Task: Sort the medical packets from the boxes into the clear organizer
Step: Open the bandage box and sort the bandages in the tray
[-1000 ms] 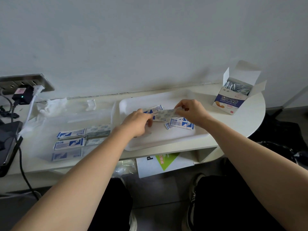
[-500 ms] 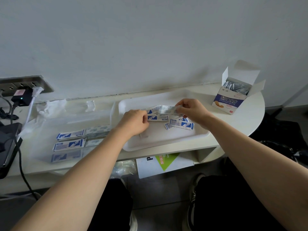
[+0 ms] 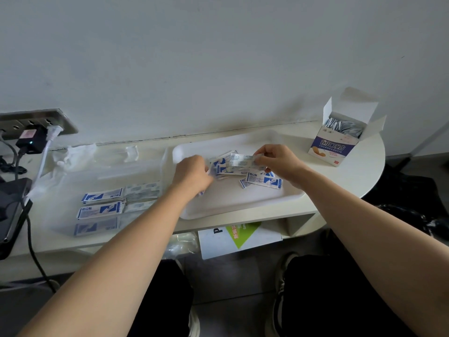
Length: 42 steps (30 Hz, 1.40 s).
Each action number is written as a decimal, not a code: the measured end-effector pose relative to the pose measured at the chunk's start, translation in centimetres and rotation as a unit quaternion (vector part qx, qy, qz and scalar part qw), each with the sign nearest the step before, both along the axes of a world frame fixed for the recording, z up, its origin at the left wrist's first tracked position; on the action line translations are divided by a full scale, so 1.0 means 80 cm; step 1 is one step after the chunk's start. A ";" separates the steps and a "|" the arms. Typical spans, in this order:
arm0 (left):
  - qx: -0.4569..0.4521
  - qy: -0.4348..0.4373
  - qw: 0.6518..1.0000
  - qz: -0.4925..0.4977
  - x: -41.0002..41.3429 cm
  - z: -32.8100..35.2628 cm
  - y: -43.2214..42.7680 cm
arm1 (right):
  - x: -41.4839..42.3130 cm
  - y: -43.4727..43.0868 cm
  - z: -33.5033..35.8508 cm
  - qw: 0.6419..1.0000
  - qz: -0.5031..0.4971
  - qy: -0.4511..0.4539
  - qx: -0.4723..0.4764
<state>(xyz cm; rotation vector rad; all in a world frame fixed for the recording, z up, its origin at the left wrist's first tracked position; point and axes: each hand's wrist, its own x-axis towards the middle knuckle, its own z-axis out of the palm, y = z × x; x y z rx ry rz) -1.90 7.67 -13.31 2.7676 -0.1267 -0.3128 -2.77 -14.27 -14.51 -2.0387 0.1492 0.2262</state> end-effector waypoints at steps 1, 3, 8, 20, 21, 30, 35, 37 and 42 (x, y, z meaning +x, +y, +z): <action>-0.047 0.006 0.999 0.018 0.003 0.002 0.001 | 0.000 0.000 0.001 1.000 -0.005 -0.005 0.008; -0.158 0.045 0.986 0.034 0.008 -0.001 0.002 | 0.001 0.000 0.002 0.999 -0.018 -0.018 0.023; -0.246 0.078 0.966 0.016 0.012 -0.018 -0.001 | -0.001 -0.002 0.005 0.999 -0.028 -0.028 0.029; -0.135 -0.037 0.990 0.017 0.011 -0.026 0.002 | -0.005 0.006 0.007 0.996 0.080 0.011 -0.046; -0.125 -0.069 0.990 0.018 0.010 -0.025 0.002 | -0.006 0.005 0.006 0.995 0.080 0.006 -0.051; -0.085 -0.032 0.990 -0.110 -0.005 -0.017 -0.006 | -0.008 0.023 -0.004 0.981 0.103 -0.063 -0.149; -0.065 -0.021 0.990 -0.122 -0.007 -0.023 -0.003 | -0.011 0.022 -0.013 0.968 0.153 -0.033 -0.197; -0.120 0.000 0.988 -0.094 -0.005 -0.018 -0.004 | -0.009 0.021 -0.011 0.970 0.149 -0.036 -0.187; -0.179 -0.091 0.980 0.011 0.024 -0.018 -0.014 | -0.003 0.009 -0.001 0.984 0.086 -0.052 -0.148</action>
